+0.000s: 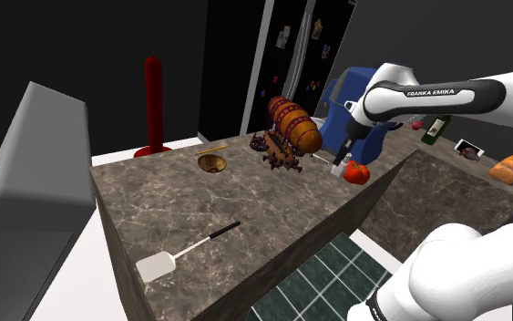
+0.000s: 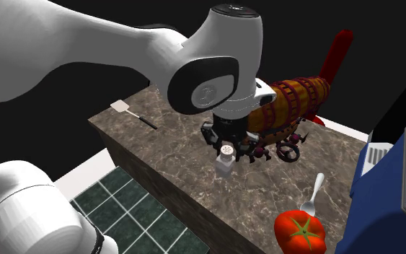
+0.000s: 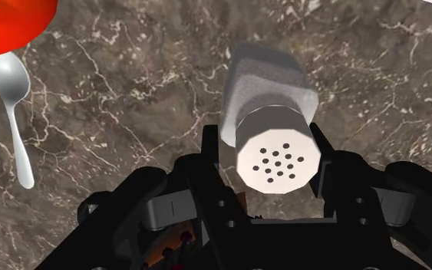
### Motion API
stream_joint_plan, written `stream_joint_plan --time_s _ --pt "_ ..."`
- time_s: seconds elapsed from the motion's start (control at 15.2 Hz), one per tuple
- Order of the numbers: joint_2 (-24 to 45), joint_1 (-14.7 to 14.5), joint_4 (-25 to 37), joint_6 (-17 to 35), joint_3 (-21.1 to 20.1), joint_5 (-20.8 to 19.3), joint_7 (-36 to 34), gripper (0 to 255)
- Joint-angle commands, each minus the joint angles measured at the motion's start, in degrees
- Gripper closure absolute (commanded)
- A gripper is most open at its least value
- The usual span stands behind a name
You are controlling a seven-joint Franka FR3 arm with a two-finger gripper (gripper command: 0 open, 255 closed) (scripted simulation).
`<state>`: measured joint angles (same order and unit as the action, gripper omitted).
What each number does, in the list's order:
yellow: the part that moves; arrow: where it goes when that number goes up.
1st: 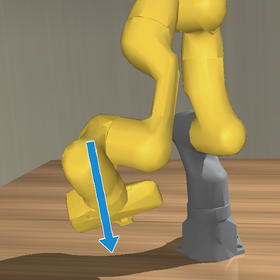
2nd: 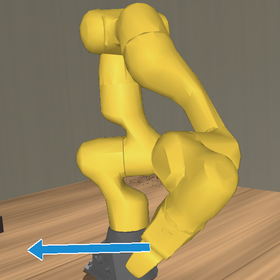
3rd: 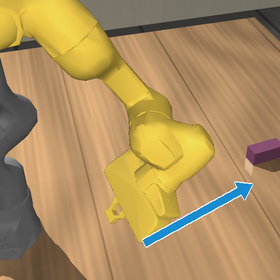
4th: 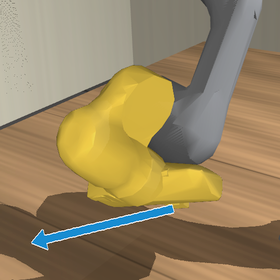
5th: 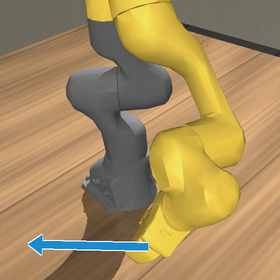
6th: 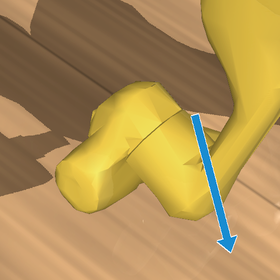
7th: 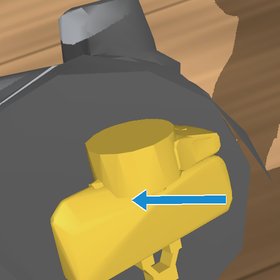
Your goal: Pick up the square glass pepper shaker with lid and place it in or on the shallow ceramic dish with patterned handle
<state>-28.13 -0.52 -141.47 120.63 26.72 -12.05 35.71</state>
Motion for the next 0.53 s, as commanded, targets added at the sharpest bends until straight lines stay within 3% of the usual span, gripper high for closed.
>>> stream_joint_plan --time_s 0.0,0.46 --pt "-0.31 -0.03 0.66 -1.0 -0.25 0.07 -0.1 255" --pt "8.22 -5.51 7.05 0.38 -4.95 4.81 -6.8 255"
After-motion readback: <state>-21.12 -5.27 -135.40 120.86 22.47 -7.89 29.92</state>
